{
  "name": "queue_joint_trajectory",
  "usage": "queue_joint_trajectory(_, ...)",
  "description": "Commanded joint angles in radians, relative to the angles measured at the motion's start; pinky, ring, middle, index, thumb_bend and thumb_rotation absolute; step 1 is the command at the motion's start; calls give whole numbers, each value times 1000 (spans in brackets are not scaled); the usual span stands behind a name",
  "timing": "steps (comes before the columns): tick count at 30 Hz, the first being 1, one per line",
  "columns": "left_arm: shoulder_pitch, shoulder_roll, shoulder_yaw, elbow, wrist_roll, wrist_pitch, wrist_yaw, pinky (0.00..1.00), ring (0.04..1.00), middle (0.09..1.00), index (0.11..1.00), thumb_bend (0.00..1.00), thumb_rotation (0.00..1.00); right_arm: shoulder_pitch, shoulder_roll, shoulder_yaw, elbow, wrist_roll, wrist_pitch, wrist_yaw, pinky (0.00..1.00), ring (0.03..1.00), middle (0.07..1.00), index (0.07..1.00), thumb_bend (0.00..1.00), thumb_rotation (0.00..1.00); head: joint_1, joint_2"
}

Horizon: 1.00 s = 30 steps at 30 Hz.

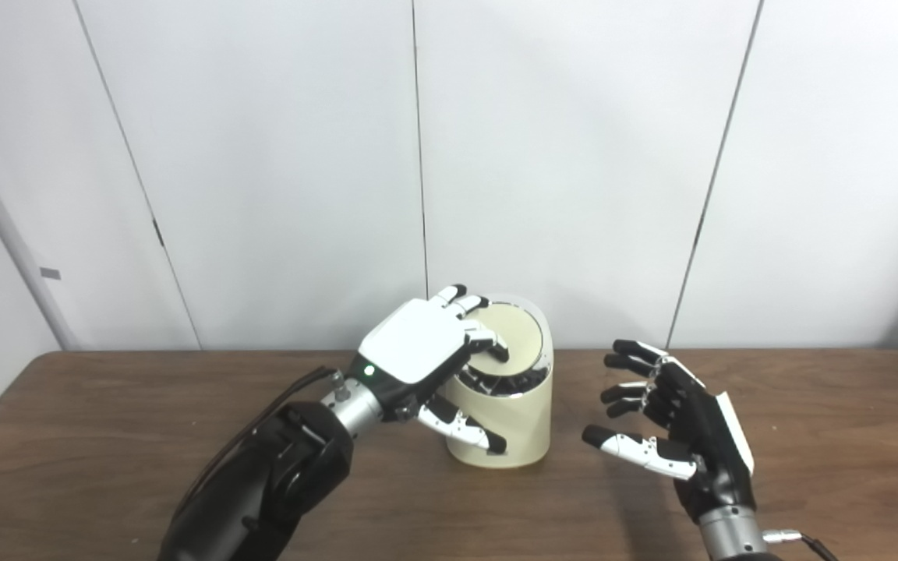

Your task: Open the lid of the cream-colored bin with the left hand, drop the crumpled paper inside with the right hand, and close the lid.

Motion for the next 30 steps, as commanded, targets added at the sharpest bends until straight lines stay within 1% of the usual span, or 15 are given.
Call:
queue_joint_trajectory(1,-8,24,-22,26,22,50,-93,1000,927,741,735,929,559,-23,-3,-2,-41,1,-25,2,474,545,707,724,725,54,0,0)
queue_joint_trajectory(5,-12,30,-34,23,21,56,-130,1000,927,737,730,939,581,-24,-2,-1,-41,-2,-25,-1,470,542,706,723,724,53,-3,2)
queue_joint_trajectory(10,-18,36,-47,25,10,62,-160,1000,919,727,717,943,562,-24,2,-2,-46,2,-20,-3,484,543,703,721,726,58,-4,3)
queue_joint_trajectory(14,-20,40,-50,26,-2,59,-164,1000,919,726,714,941,561,-24,1,-2,-48,3,-18,-3,468,542,706,724,723,50,-4,3)
queue_joint_trajectory(19,-11,43,-35,10,-26,57,-141,1000,921,730,720,939,561,-26,3,-4,-48,7,-16,-5,464,538,702,719,729,47,-4,3)
queue_joint_trajectory(22,-1,40,-14,10,-41,36,-74,996,912,737,728,923,538,-28,4,-4,-40,6,-21,-6,467,540,703,717,730,50,-4,-3)
queue_joint_trajectory(24,6,34,4,14,-46,24,-12,993,911,741,736,902,516,-30,5,-3,-35,3,-23,-8,466,538,703,716,728,47,-5,-8)
queue_joint_trajectory(26,13,25,24,18,-55,15,50,973,908,760,763,875,492,-31,5,-2,-32,-5,-23,-12,471,539,702,718,722,46,-5,-10)
queue_joint_trajectory(28,21,11,51,24,-74,6,110,955,911,779,782,856,493,-32,4,-2,-27,-7,-25,-13,476,540,702,718,718,49,-4,-13)
queue_joint_trajectory(30,27,-3,80,38,-99,-18,174,928,912,795,797,835,495,-33,4,-2,-22,-4,-28,-12,473,544,703,719,720,53,-3,-16)
